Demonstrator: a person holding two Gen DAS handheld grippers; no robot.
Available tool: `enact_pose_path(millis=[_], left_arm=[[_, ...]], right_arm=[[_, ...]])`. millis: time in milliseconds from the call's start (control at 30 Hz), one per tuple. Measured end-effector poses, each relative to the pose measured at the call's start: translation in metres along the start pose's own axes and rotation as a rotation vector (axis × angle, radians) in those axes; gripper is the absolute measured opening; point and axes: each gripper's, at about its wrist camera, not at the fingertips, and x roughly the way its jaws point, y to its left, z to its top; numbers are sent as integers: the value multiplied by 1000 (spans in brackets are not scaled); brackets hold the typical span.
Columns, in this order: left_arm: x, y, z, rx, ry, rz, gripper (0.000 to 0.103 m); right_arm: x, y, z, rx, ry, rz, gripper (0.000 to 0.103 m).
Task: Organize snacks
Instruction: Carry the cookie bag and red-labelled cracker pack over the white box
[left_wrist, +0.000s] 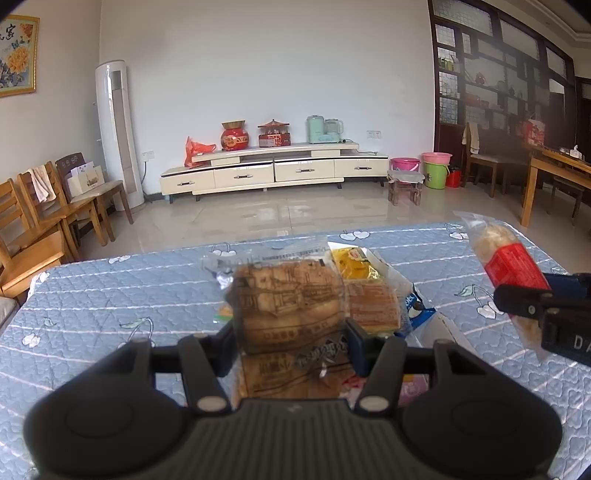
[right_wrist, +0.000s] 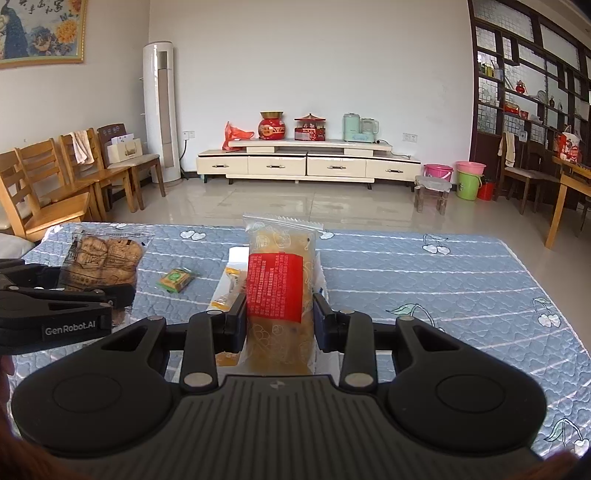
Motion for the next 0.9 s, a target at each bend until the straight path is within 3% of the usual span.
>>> enact_pose_path(millis=[367, 900], left_arm=[[16, 2, 2, -26, 18, 5, 57], [40, -22, -6, 3, 62, -70, 57]], right_arm=[[9, -4, -6, 27, 24, -27, 43], [36, 4, -4, 43, 83, -28, 43]])
